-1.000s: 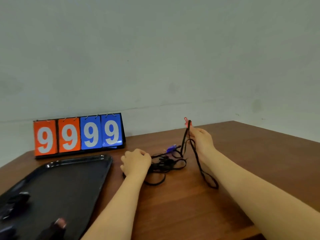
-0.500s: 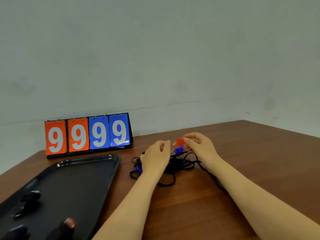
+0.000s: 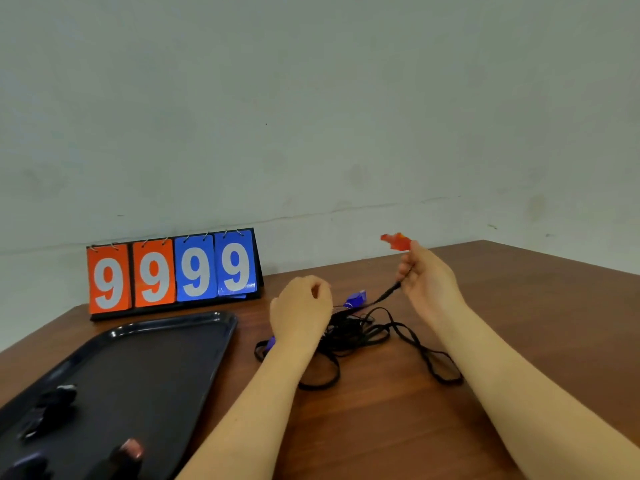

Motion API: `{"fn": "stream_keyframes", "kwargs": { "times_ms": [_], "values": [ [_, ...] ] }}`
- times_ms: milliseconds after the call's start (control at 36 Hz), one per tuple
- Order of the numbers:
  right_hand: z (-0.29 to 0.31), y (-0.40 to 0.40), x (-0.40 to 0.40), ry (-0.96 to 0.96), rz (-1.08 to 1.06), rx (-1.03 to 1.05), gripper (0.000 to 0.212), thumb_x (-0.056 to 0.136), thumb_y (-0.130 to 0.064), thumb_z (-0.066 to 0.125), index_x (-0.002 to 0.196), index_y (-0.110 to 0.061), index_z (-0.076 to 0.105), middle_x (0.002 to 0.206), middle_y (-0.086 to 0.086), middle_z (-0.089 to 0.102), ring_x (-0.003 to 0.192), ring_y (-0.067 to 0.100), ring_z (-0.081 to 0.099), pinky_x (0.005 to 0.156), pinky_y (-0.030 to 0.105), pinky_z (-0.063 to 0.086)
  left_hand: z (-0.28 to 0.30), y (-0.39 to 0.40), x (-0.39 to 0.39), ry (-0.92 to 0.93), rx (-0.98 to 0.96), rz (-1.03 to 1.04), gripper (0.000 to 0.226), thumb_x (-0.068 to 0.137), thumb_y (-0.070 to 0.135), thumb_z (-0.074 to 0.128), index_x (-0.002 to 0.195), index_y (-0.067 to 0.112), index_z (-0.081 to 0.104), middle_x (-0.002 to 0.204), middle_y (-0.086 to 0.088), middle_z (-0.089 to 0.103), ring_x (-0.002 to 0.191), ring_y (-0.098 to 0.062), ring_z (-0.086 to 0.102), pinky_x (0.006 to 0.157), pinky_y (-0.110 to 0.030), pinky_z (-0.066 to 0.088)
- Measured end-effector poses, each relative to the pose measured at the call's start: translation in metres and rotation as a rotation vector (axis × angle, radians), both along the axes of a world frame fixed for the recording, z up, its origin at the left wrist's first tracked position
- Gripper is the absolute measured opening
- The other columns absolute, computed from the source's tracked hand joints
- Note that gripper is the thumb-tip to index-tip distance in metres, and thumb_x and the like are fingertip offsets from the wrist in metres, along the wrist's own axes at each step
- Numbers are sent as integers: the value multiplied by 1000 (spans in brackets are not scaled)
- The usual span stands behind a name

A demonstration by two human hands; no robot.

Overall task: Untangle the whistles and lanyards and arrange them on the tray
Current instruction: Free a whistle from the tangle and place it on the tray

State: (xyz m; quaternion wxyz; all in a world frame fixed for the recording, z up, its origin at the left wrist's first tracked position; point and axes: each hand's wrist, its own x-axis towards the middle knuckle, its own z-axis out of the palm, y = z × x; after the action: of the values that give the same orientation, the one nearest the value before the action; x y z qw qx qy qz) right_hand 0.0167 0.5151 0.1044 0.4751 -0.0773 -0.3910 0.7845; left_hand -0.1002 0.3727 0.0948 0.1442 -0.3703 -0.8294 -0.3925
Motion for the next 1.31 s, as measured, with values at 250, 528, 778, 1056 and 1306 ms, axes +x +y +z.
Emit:
{"fn": "stream_keyframes", "kwargs": {
  "times_ms": [250,528,778,1056,1306],
  "values": [
    [-6,-21,-9,-362,-88,457,17,91,-19,63,103,-10,70,68,-2,57,61,10,49,59,24,44,8,7,19,-648,275,-453,32,100,46,40,107,26,64,93,4,69,63,-9,55,55,-21,44],
    [-7,-28,-8,-466,-67,624,17,90,-24,64,106,-20,70,60,-17,59,55,0,48,55,16,39,9,0,16,-781,604,-468,19,93,32,60,88,19,73,83,1,72,69,-10,57,69,-25,49],
    [-27,-13,-6,-1104,-105,1037,35,96,-35,53,69,-14,57,62,2,49,60,15,44,58,27,32,18,-11,-7,-889,1094,-260,13,94,27,60,91,15,66,78,0,69,69,-9,61,67,-21,50],
    [8,-20,6,31,392,40,14,88,-20,55,78,-11,58,72,2,59,73,18,62,86,32,46,8,-14,-19,-933,1189,-53,15,91,27,63,84,14,67,78,1,67,70,-8,59,65,-18,47],
    [12,0,13,173,177,-93,26,100,-31,42,83,-17,54,55,-8,33,44,7,26,40,18,26,4,-14,-25,-954,1166,-8,17,94,28,58,83,17,65,81,-1,67,73,-11,60,68,-21,49]
  ]
}}
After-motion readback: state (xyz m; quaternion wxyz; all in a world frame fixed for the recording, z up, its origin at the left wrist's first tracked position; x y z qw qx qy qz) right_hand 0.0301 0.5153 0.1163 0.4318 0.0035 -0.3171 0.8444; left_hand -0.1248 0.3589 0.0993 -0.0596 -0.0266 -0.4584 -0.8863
